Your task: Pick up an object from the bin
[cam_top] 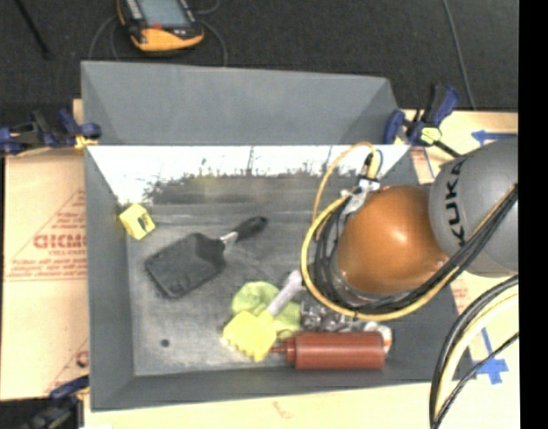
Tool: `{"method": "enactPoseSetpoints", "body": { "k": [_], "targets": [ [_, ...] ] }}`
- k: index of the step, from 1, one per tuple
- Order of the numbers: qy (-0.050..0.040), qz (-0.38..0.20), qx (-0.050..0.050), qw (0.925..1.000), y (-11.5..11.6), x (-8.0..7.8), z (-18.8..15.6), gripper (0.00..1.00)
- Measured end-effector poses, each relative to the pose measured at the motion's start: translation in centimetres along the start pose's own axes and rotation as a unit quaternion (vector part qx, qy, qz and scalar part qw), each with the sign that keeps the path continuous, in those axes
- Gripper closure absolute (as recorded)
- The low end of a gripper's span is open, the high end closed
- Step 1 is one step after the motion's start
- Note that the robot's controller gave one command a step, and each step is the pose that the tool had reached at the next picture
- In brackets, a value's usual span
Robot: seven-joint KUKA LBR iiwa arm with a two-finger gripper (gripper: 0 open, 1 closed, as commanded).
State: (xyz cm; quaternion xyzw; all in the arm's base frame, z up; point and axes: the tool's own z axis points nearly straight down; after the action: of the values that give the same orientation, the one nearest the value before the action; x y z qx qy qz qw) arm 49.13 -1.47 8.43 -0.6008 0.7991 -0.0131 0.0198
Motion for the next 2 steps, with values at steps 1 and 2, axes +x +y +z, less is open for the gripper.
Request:
{"method": "enactPoseSetpoints", "body": {
  "k": [1,2],
  "targets": [
    [-0.0001,0.0,0.0,1.0,0.0,0.0,0.0,1.0],
    [0.0049,0.012,-0.018,0.9998,0.3,0.3,-4.2,1.0]
  ]
}}
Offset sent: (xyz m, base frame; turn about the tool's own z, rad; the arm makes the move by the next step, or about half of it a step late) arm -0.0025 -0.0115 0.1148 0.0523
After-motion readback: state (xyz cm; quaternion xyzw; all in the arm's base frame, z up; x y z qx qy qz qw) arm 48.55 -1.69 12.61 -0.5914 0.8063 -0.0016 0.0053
